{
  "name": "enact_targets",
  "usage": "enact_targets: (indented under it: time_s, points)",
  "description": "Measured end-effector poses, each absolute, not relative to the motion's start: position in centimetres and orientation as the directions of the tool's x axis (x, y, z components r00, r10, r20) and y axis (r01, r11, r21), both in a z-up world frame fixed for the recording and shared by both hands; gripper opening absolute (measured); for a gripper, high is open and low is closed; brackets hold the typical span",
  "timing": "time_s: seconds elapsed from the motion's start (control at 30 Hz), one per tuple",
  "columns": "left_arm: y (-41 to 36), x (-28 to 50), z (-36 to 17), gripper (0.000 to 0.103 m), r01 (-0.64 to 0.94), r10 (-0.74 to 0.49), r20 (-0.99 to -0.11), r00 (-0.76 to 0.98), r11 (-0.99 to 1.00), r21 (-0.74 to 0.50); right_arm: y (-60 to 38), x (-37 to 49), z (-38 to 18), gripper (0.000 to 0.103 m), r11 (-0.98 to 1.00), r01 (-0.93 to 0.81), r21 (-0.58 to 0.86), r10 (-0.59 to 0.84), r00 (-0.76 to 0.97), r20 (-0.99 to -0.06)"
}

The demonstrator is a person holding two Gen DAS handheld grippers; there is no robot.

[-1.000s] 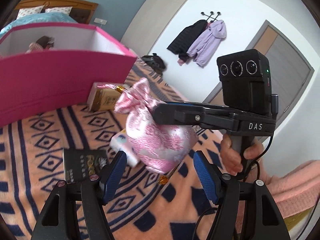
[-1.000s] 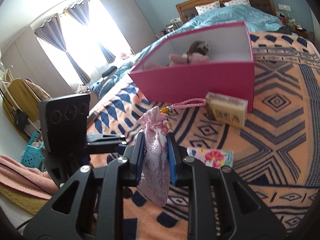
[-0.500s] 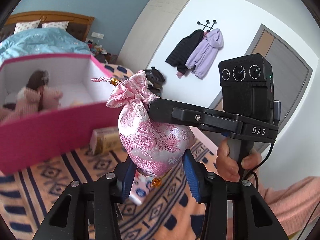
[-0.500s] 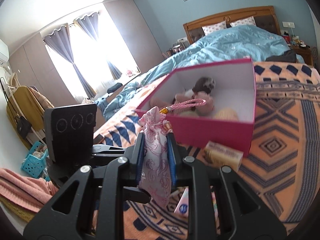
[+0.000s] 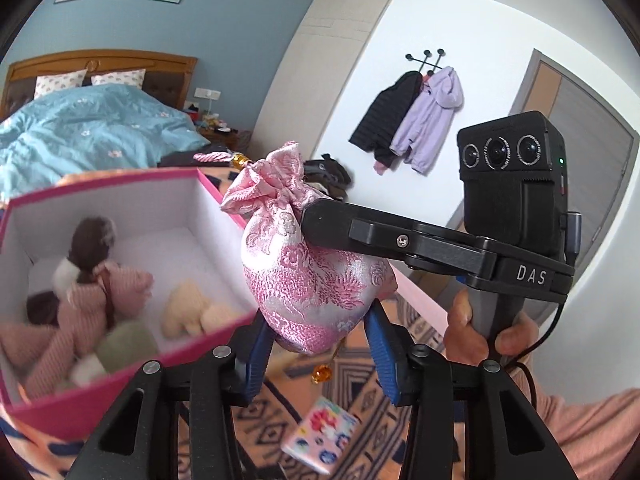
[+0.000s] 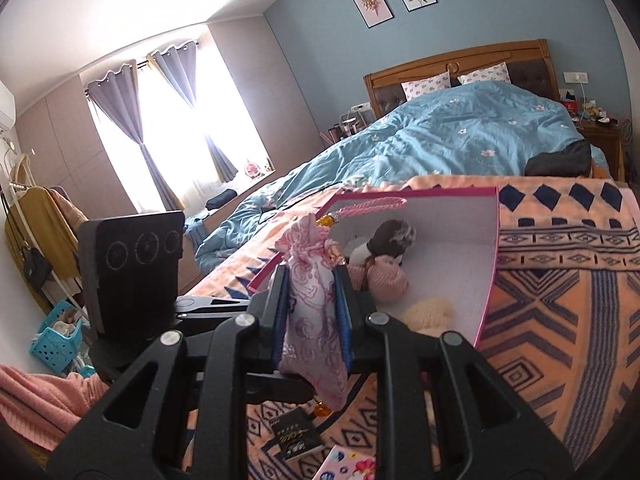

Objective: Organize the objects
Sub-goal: 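Carry the pink pouch over the magenta box and lower it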

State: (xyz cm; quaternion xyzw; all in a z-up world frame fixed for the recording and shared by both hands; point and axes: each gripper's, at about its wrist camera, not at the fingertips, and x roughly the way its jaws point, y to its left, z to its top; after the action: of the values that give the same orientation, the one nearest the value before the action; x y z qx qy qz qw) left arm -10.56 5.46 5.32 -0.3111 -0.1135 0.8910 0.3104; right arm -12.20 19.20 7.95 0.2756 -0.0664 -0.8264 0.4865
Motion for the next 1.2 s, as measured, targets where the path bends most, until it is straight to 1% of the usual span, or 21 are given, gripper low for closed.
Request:
enact_targets:
  time_s: [0.13,0.3,0.53,0.87,1.2]
  points:
    - [5.0,-12.5,5.9,0.045,-0.466,0.605,-0.487,-0.630,-0.796,-0.386,18.8,-13.9,8.6,0.024,-0.530,0.766,0.364,-0.835,-0.395,-0.383]
    - [4.7,-14.9,5.5,0.045,-0.441,0.580,-0.511,-0.634,-0.814,-0.377,18.2,-16.0,8.6,0.024,-0.549,0.756,0.357,-0.822,-0.412,-0.393]
    - [4.2,-18.2,3.9,0.045,-0.390,0.561,-0.553,-0.616,-0.827,-0.404,17.4,-18.8,7.2,0.024,-0.582,0.733,0.353,-0.794,-0.417,-0.443]
    - [4.3,-20.6,1.5,0.045,-0.336,0.529,-0.609,-0.592,-0.848,-0.410,16.7,-21.1,5.0,0.024,-0.619,0.704,0.349,-0.758,-0.419,-0.500]
    - [4.7,-22.1,-0.7,0.045,-0.282,0.480,-0.681,-0.552,-0.877,-0.390,16.5,-22.4,2.7,0.024,-0.655,0.668,0.353,-0.721,-0.413,-0.557]
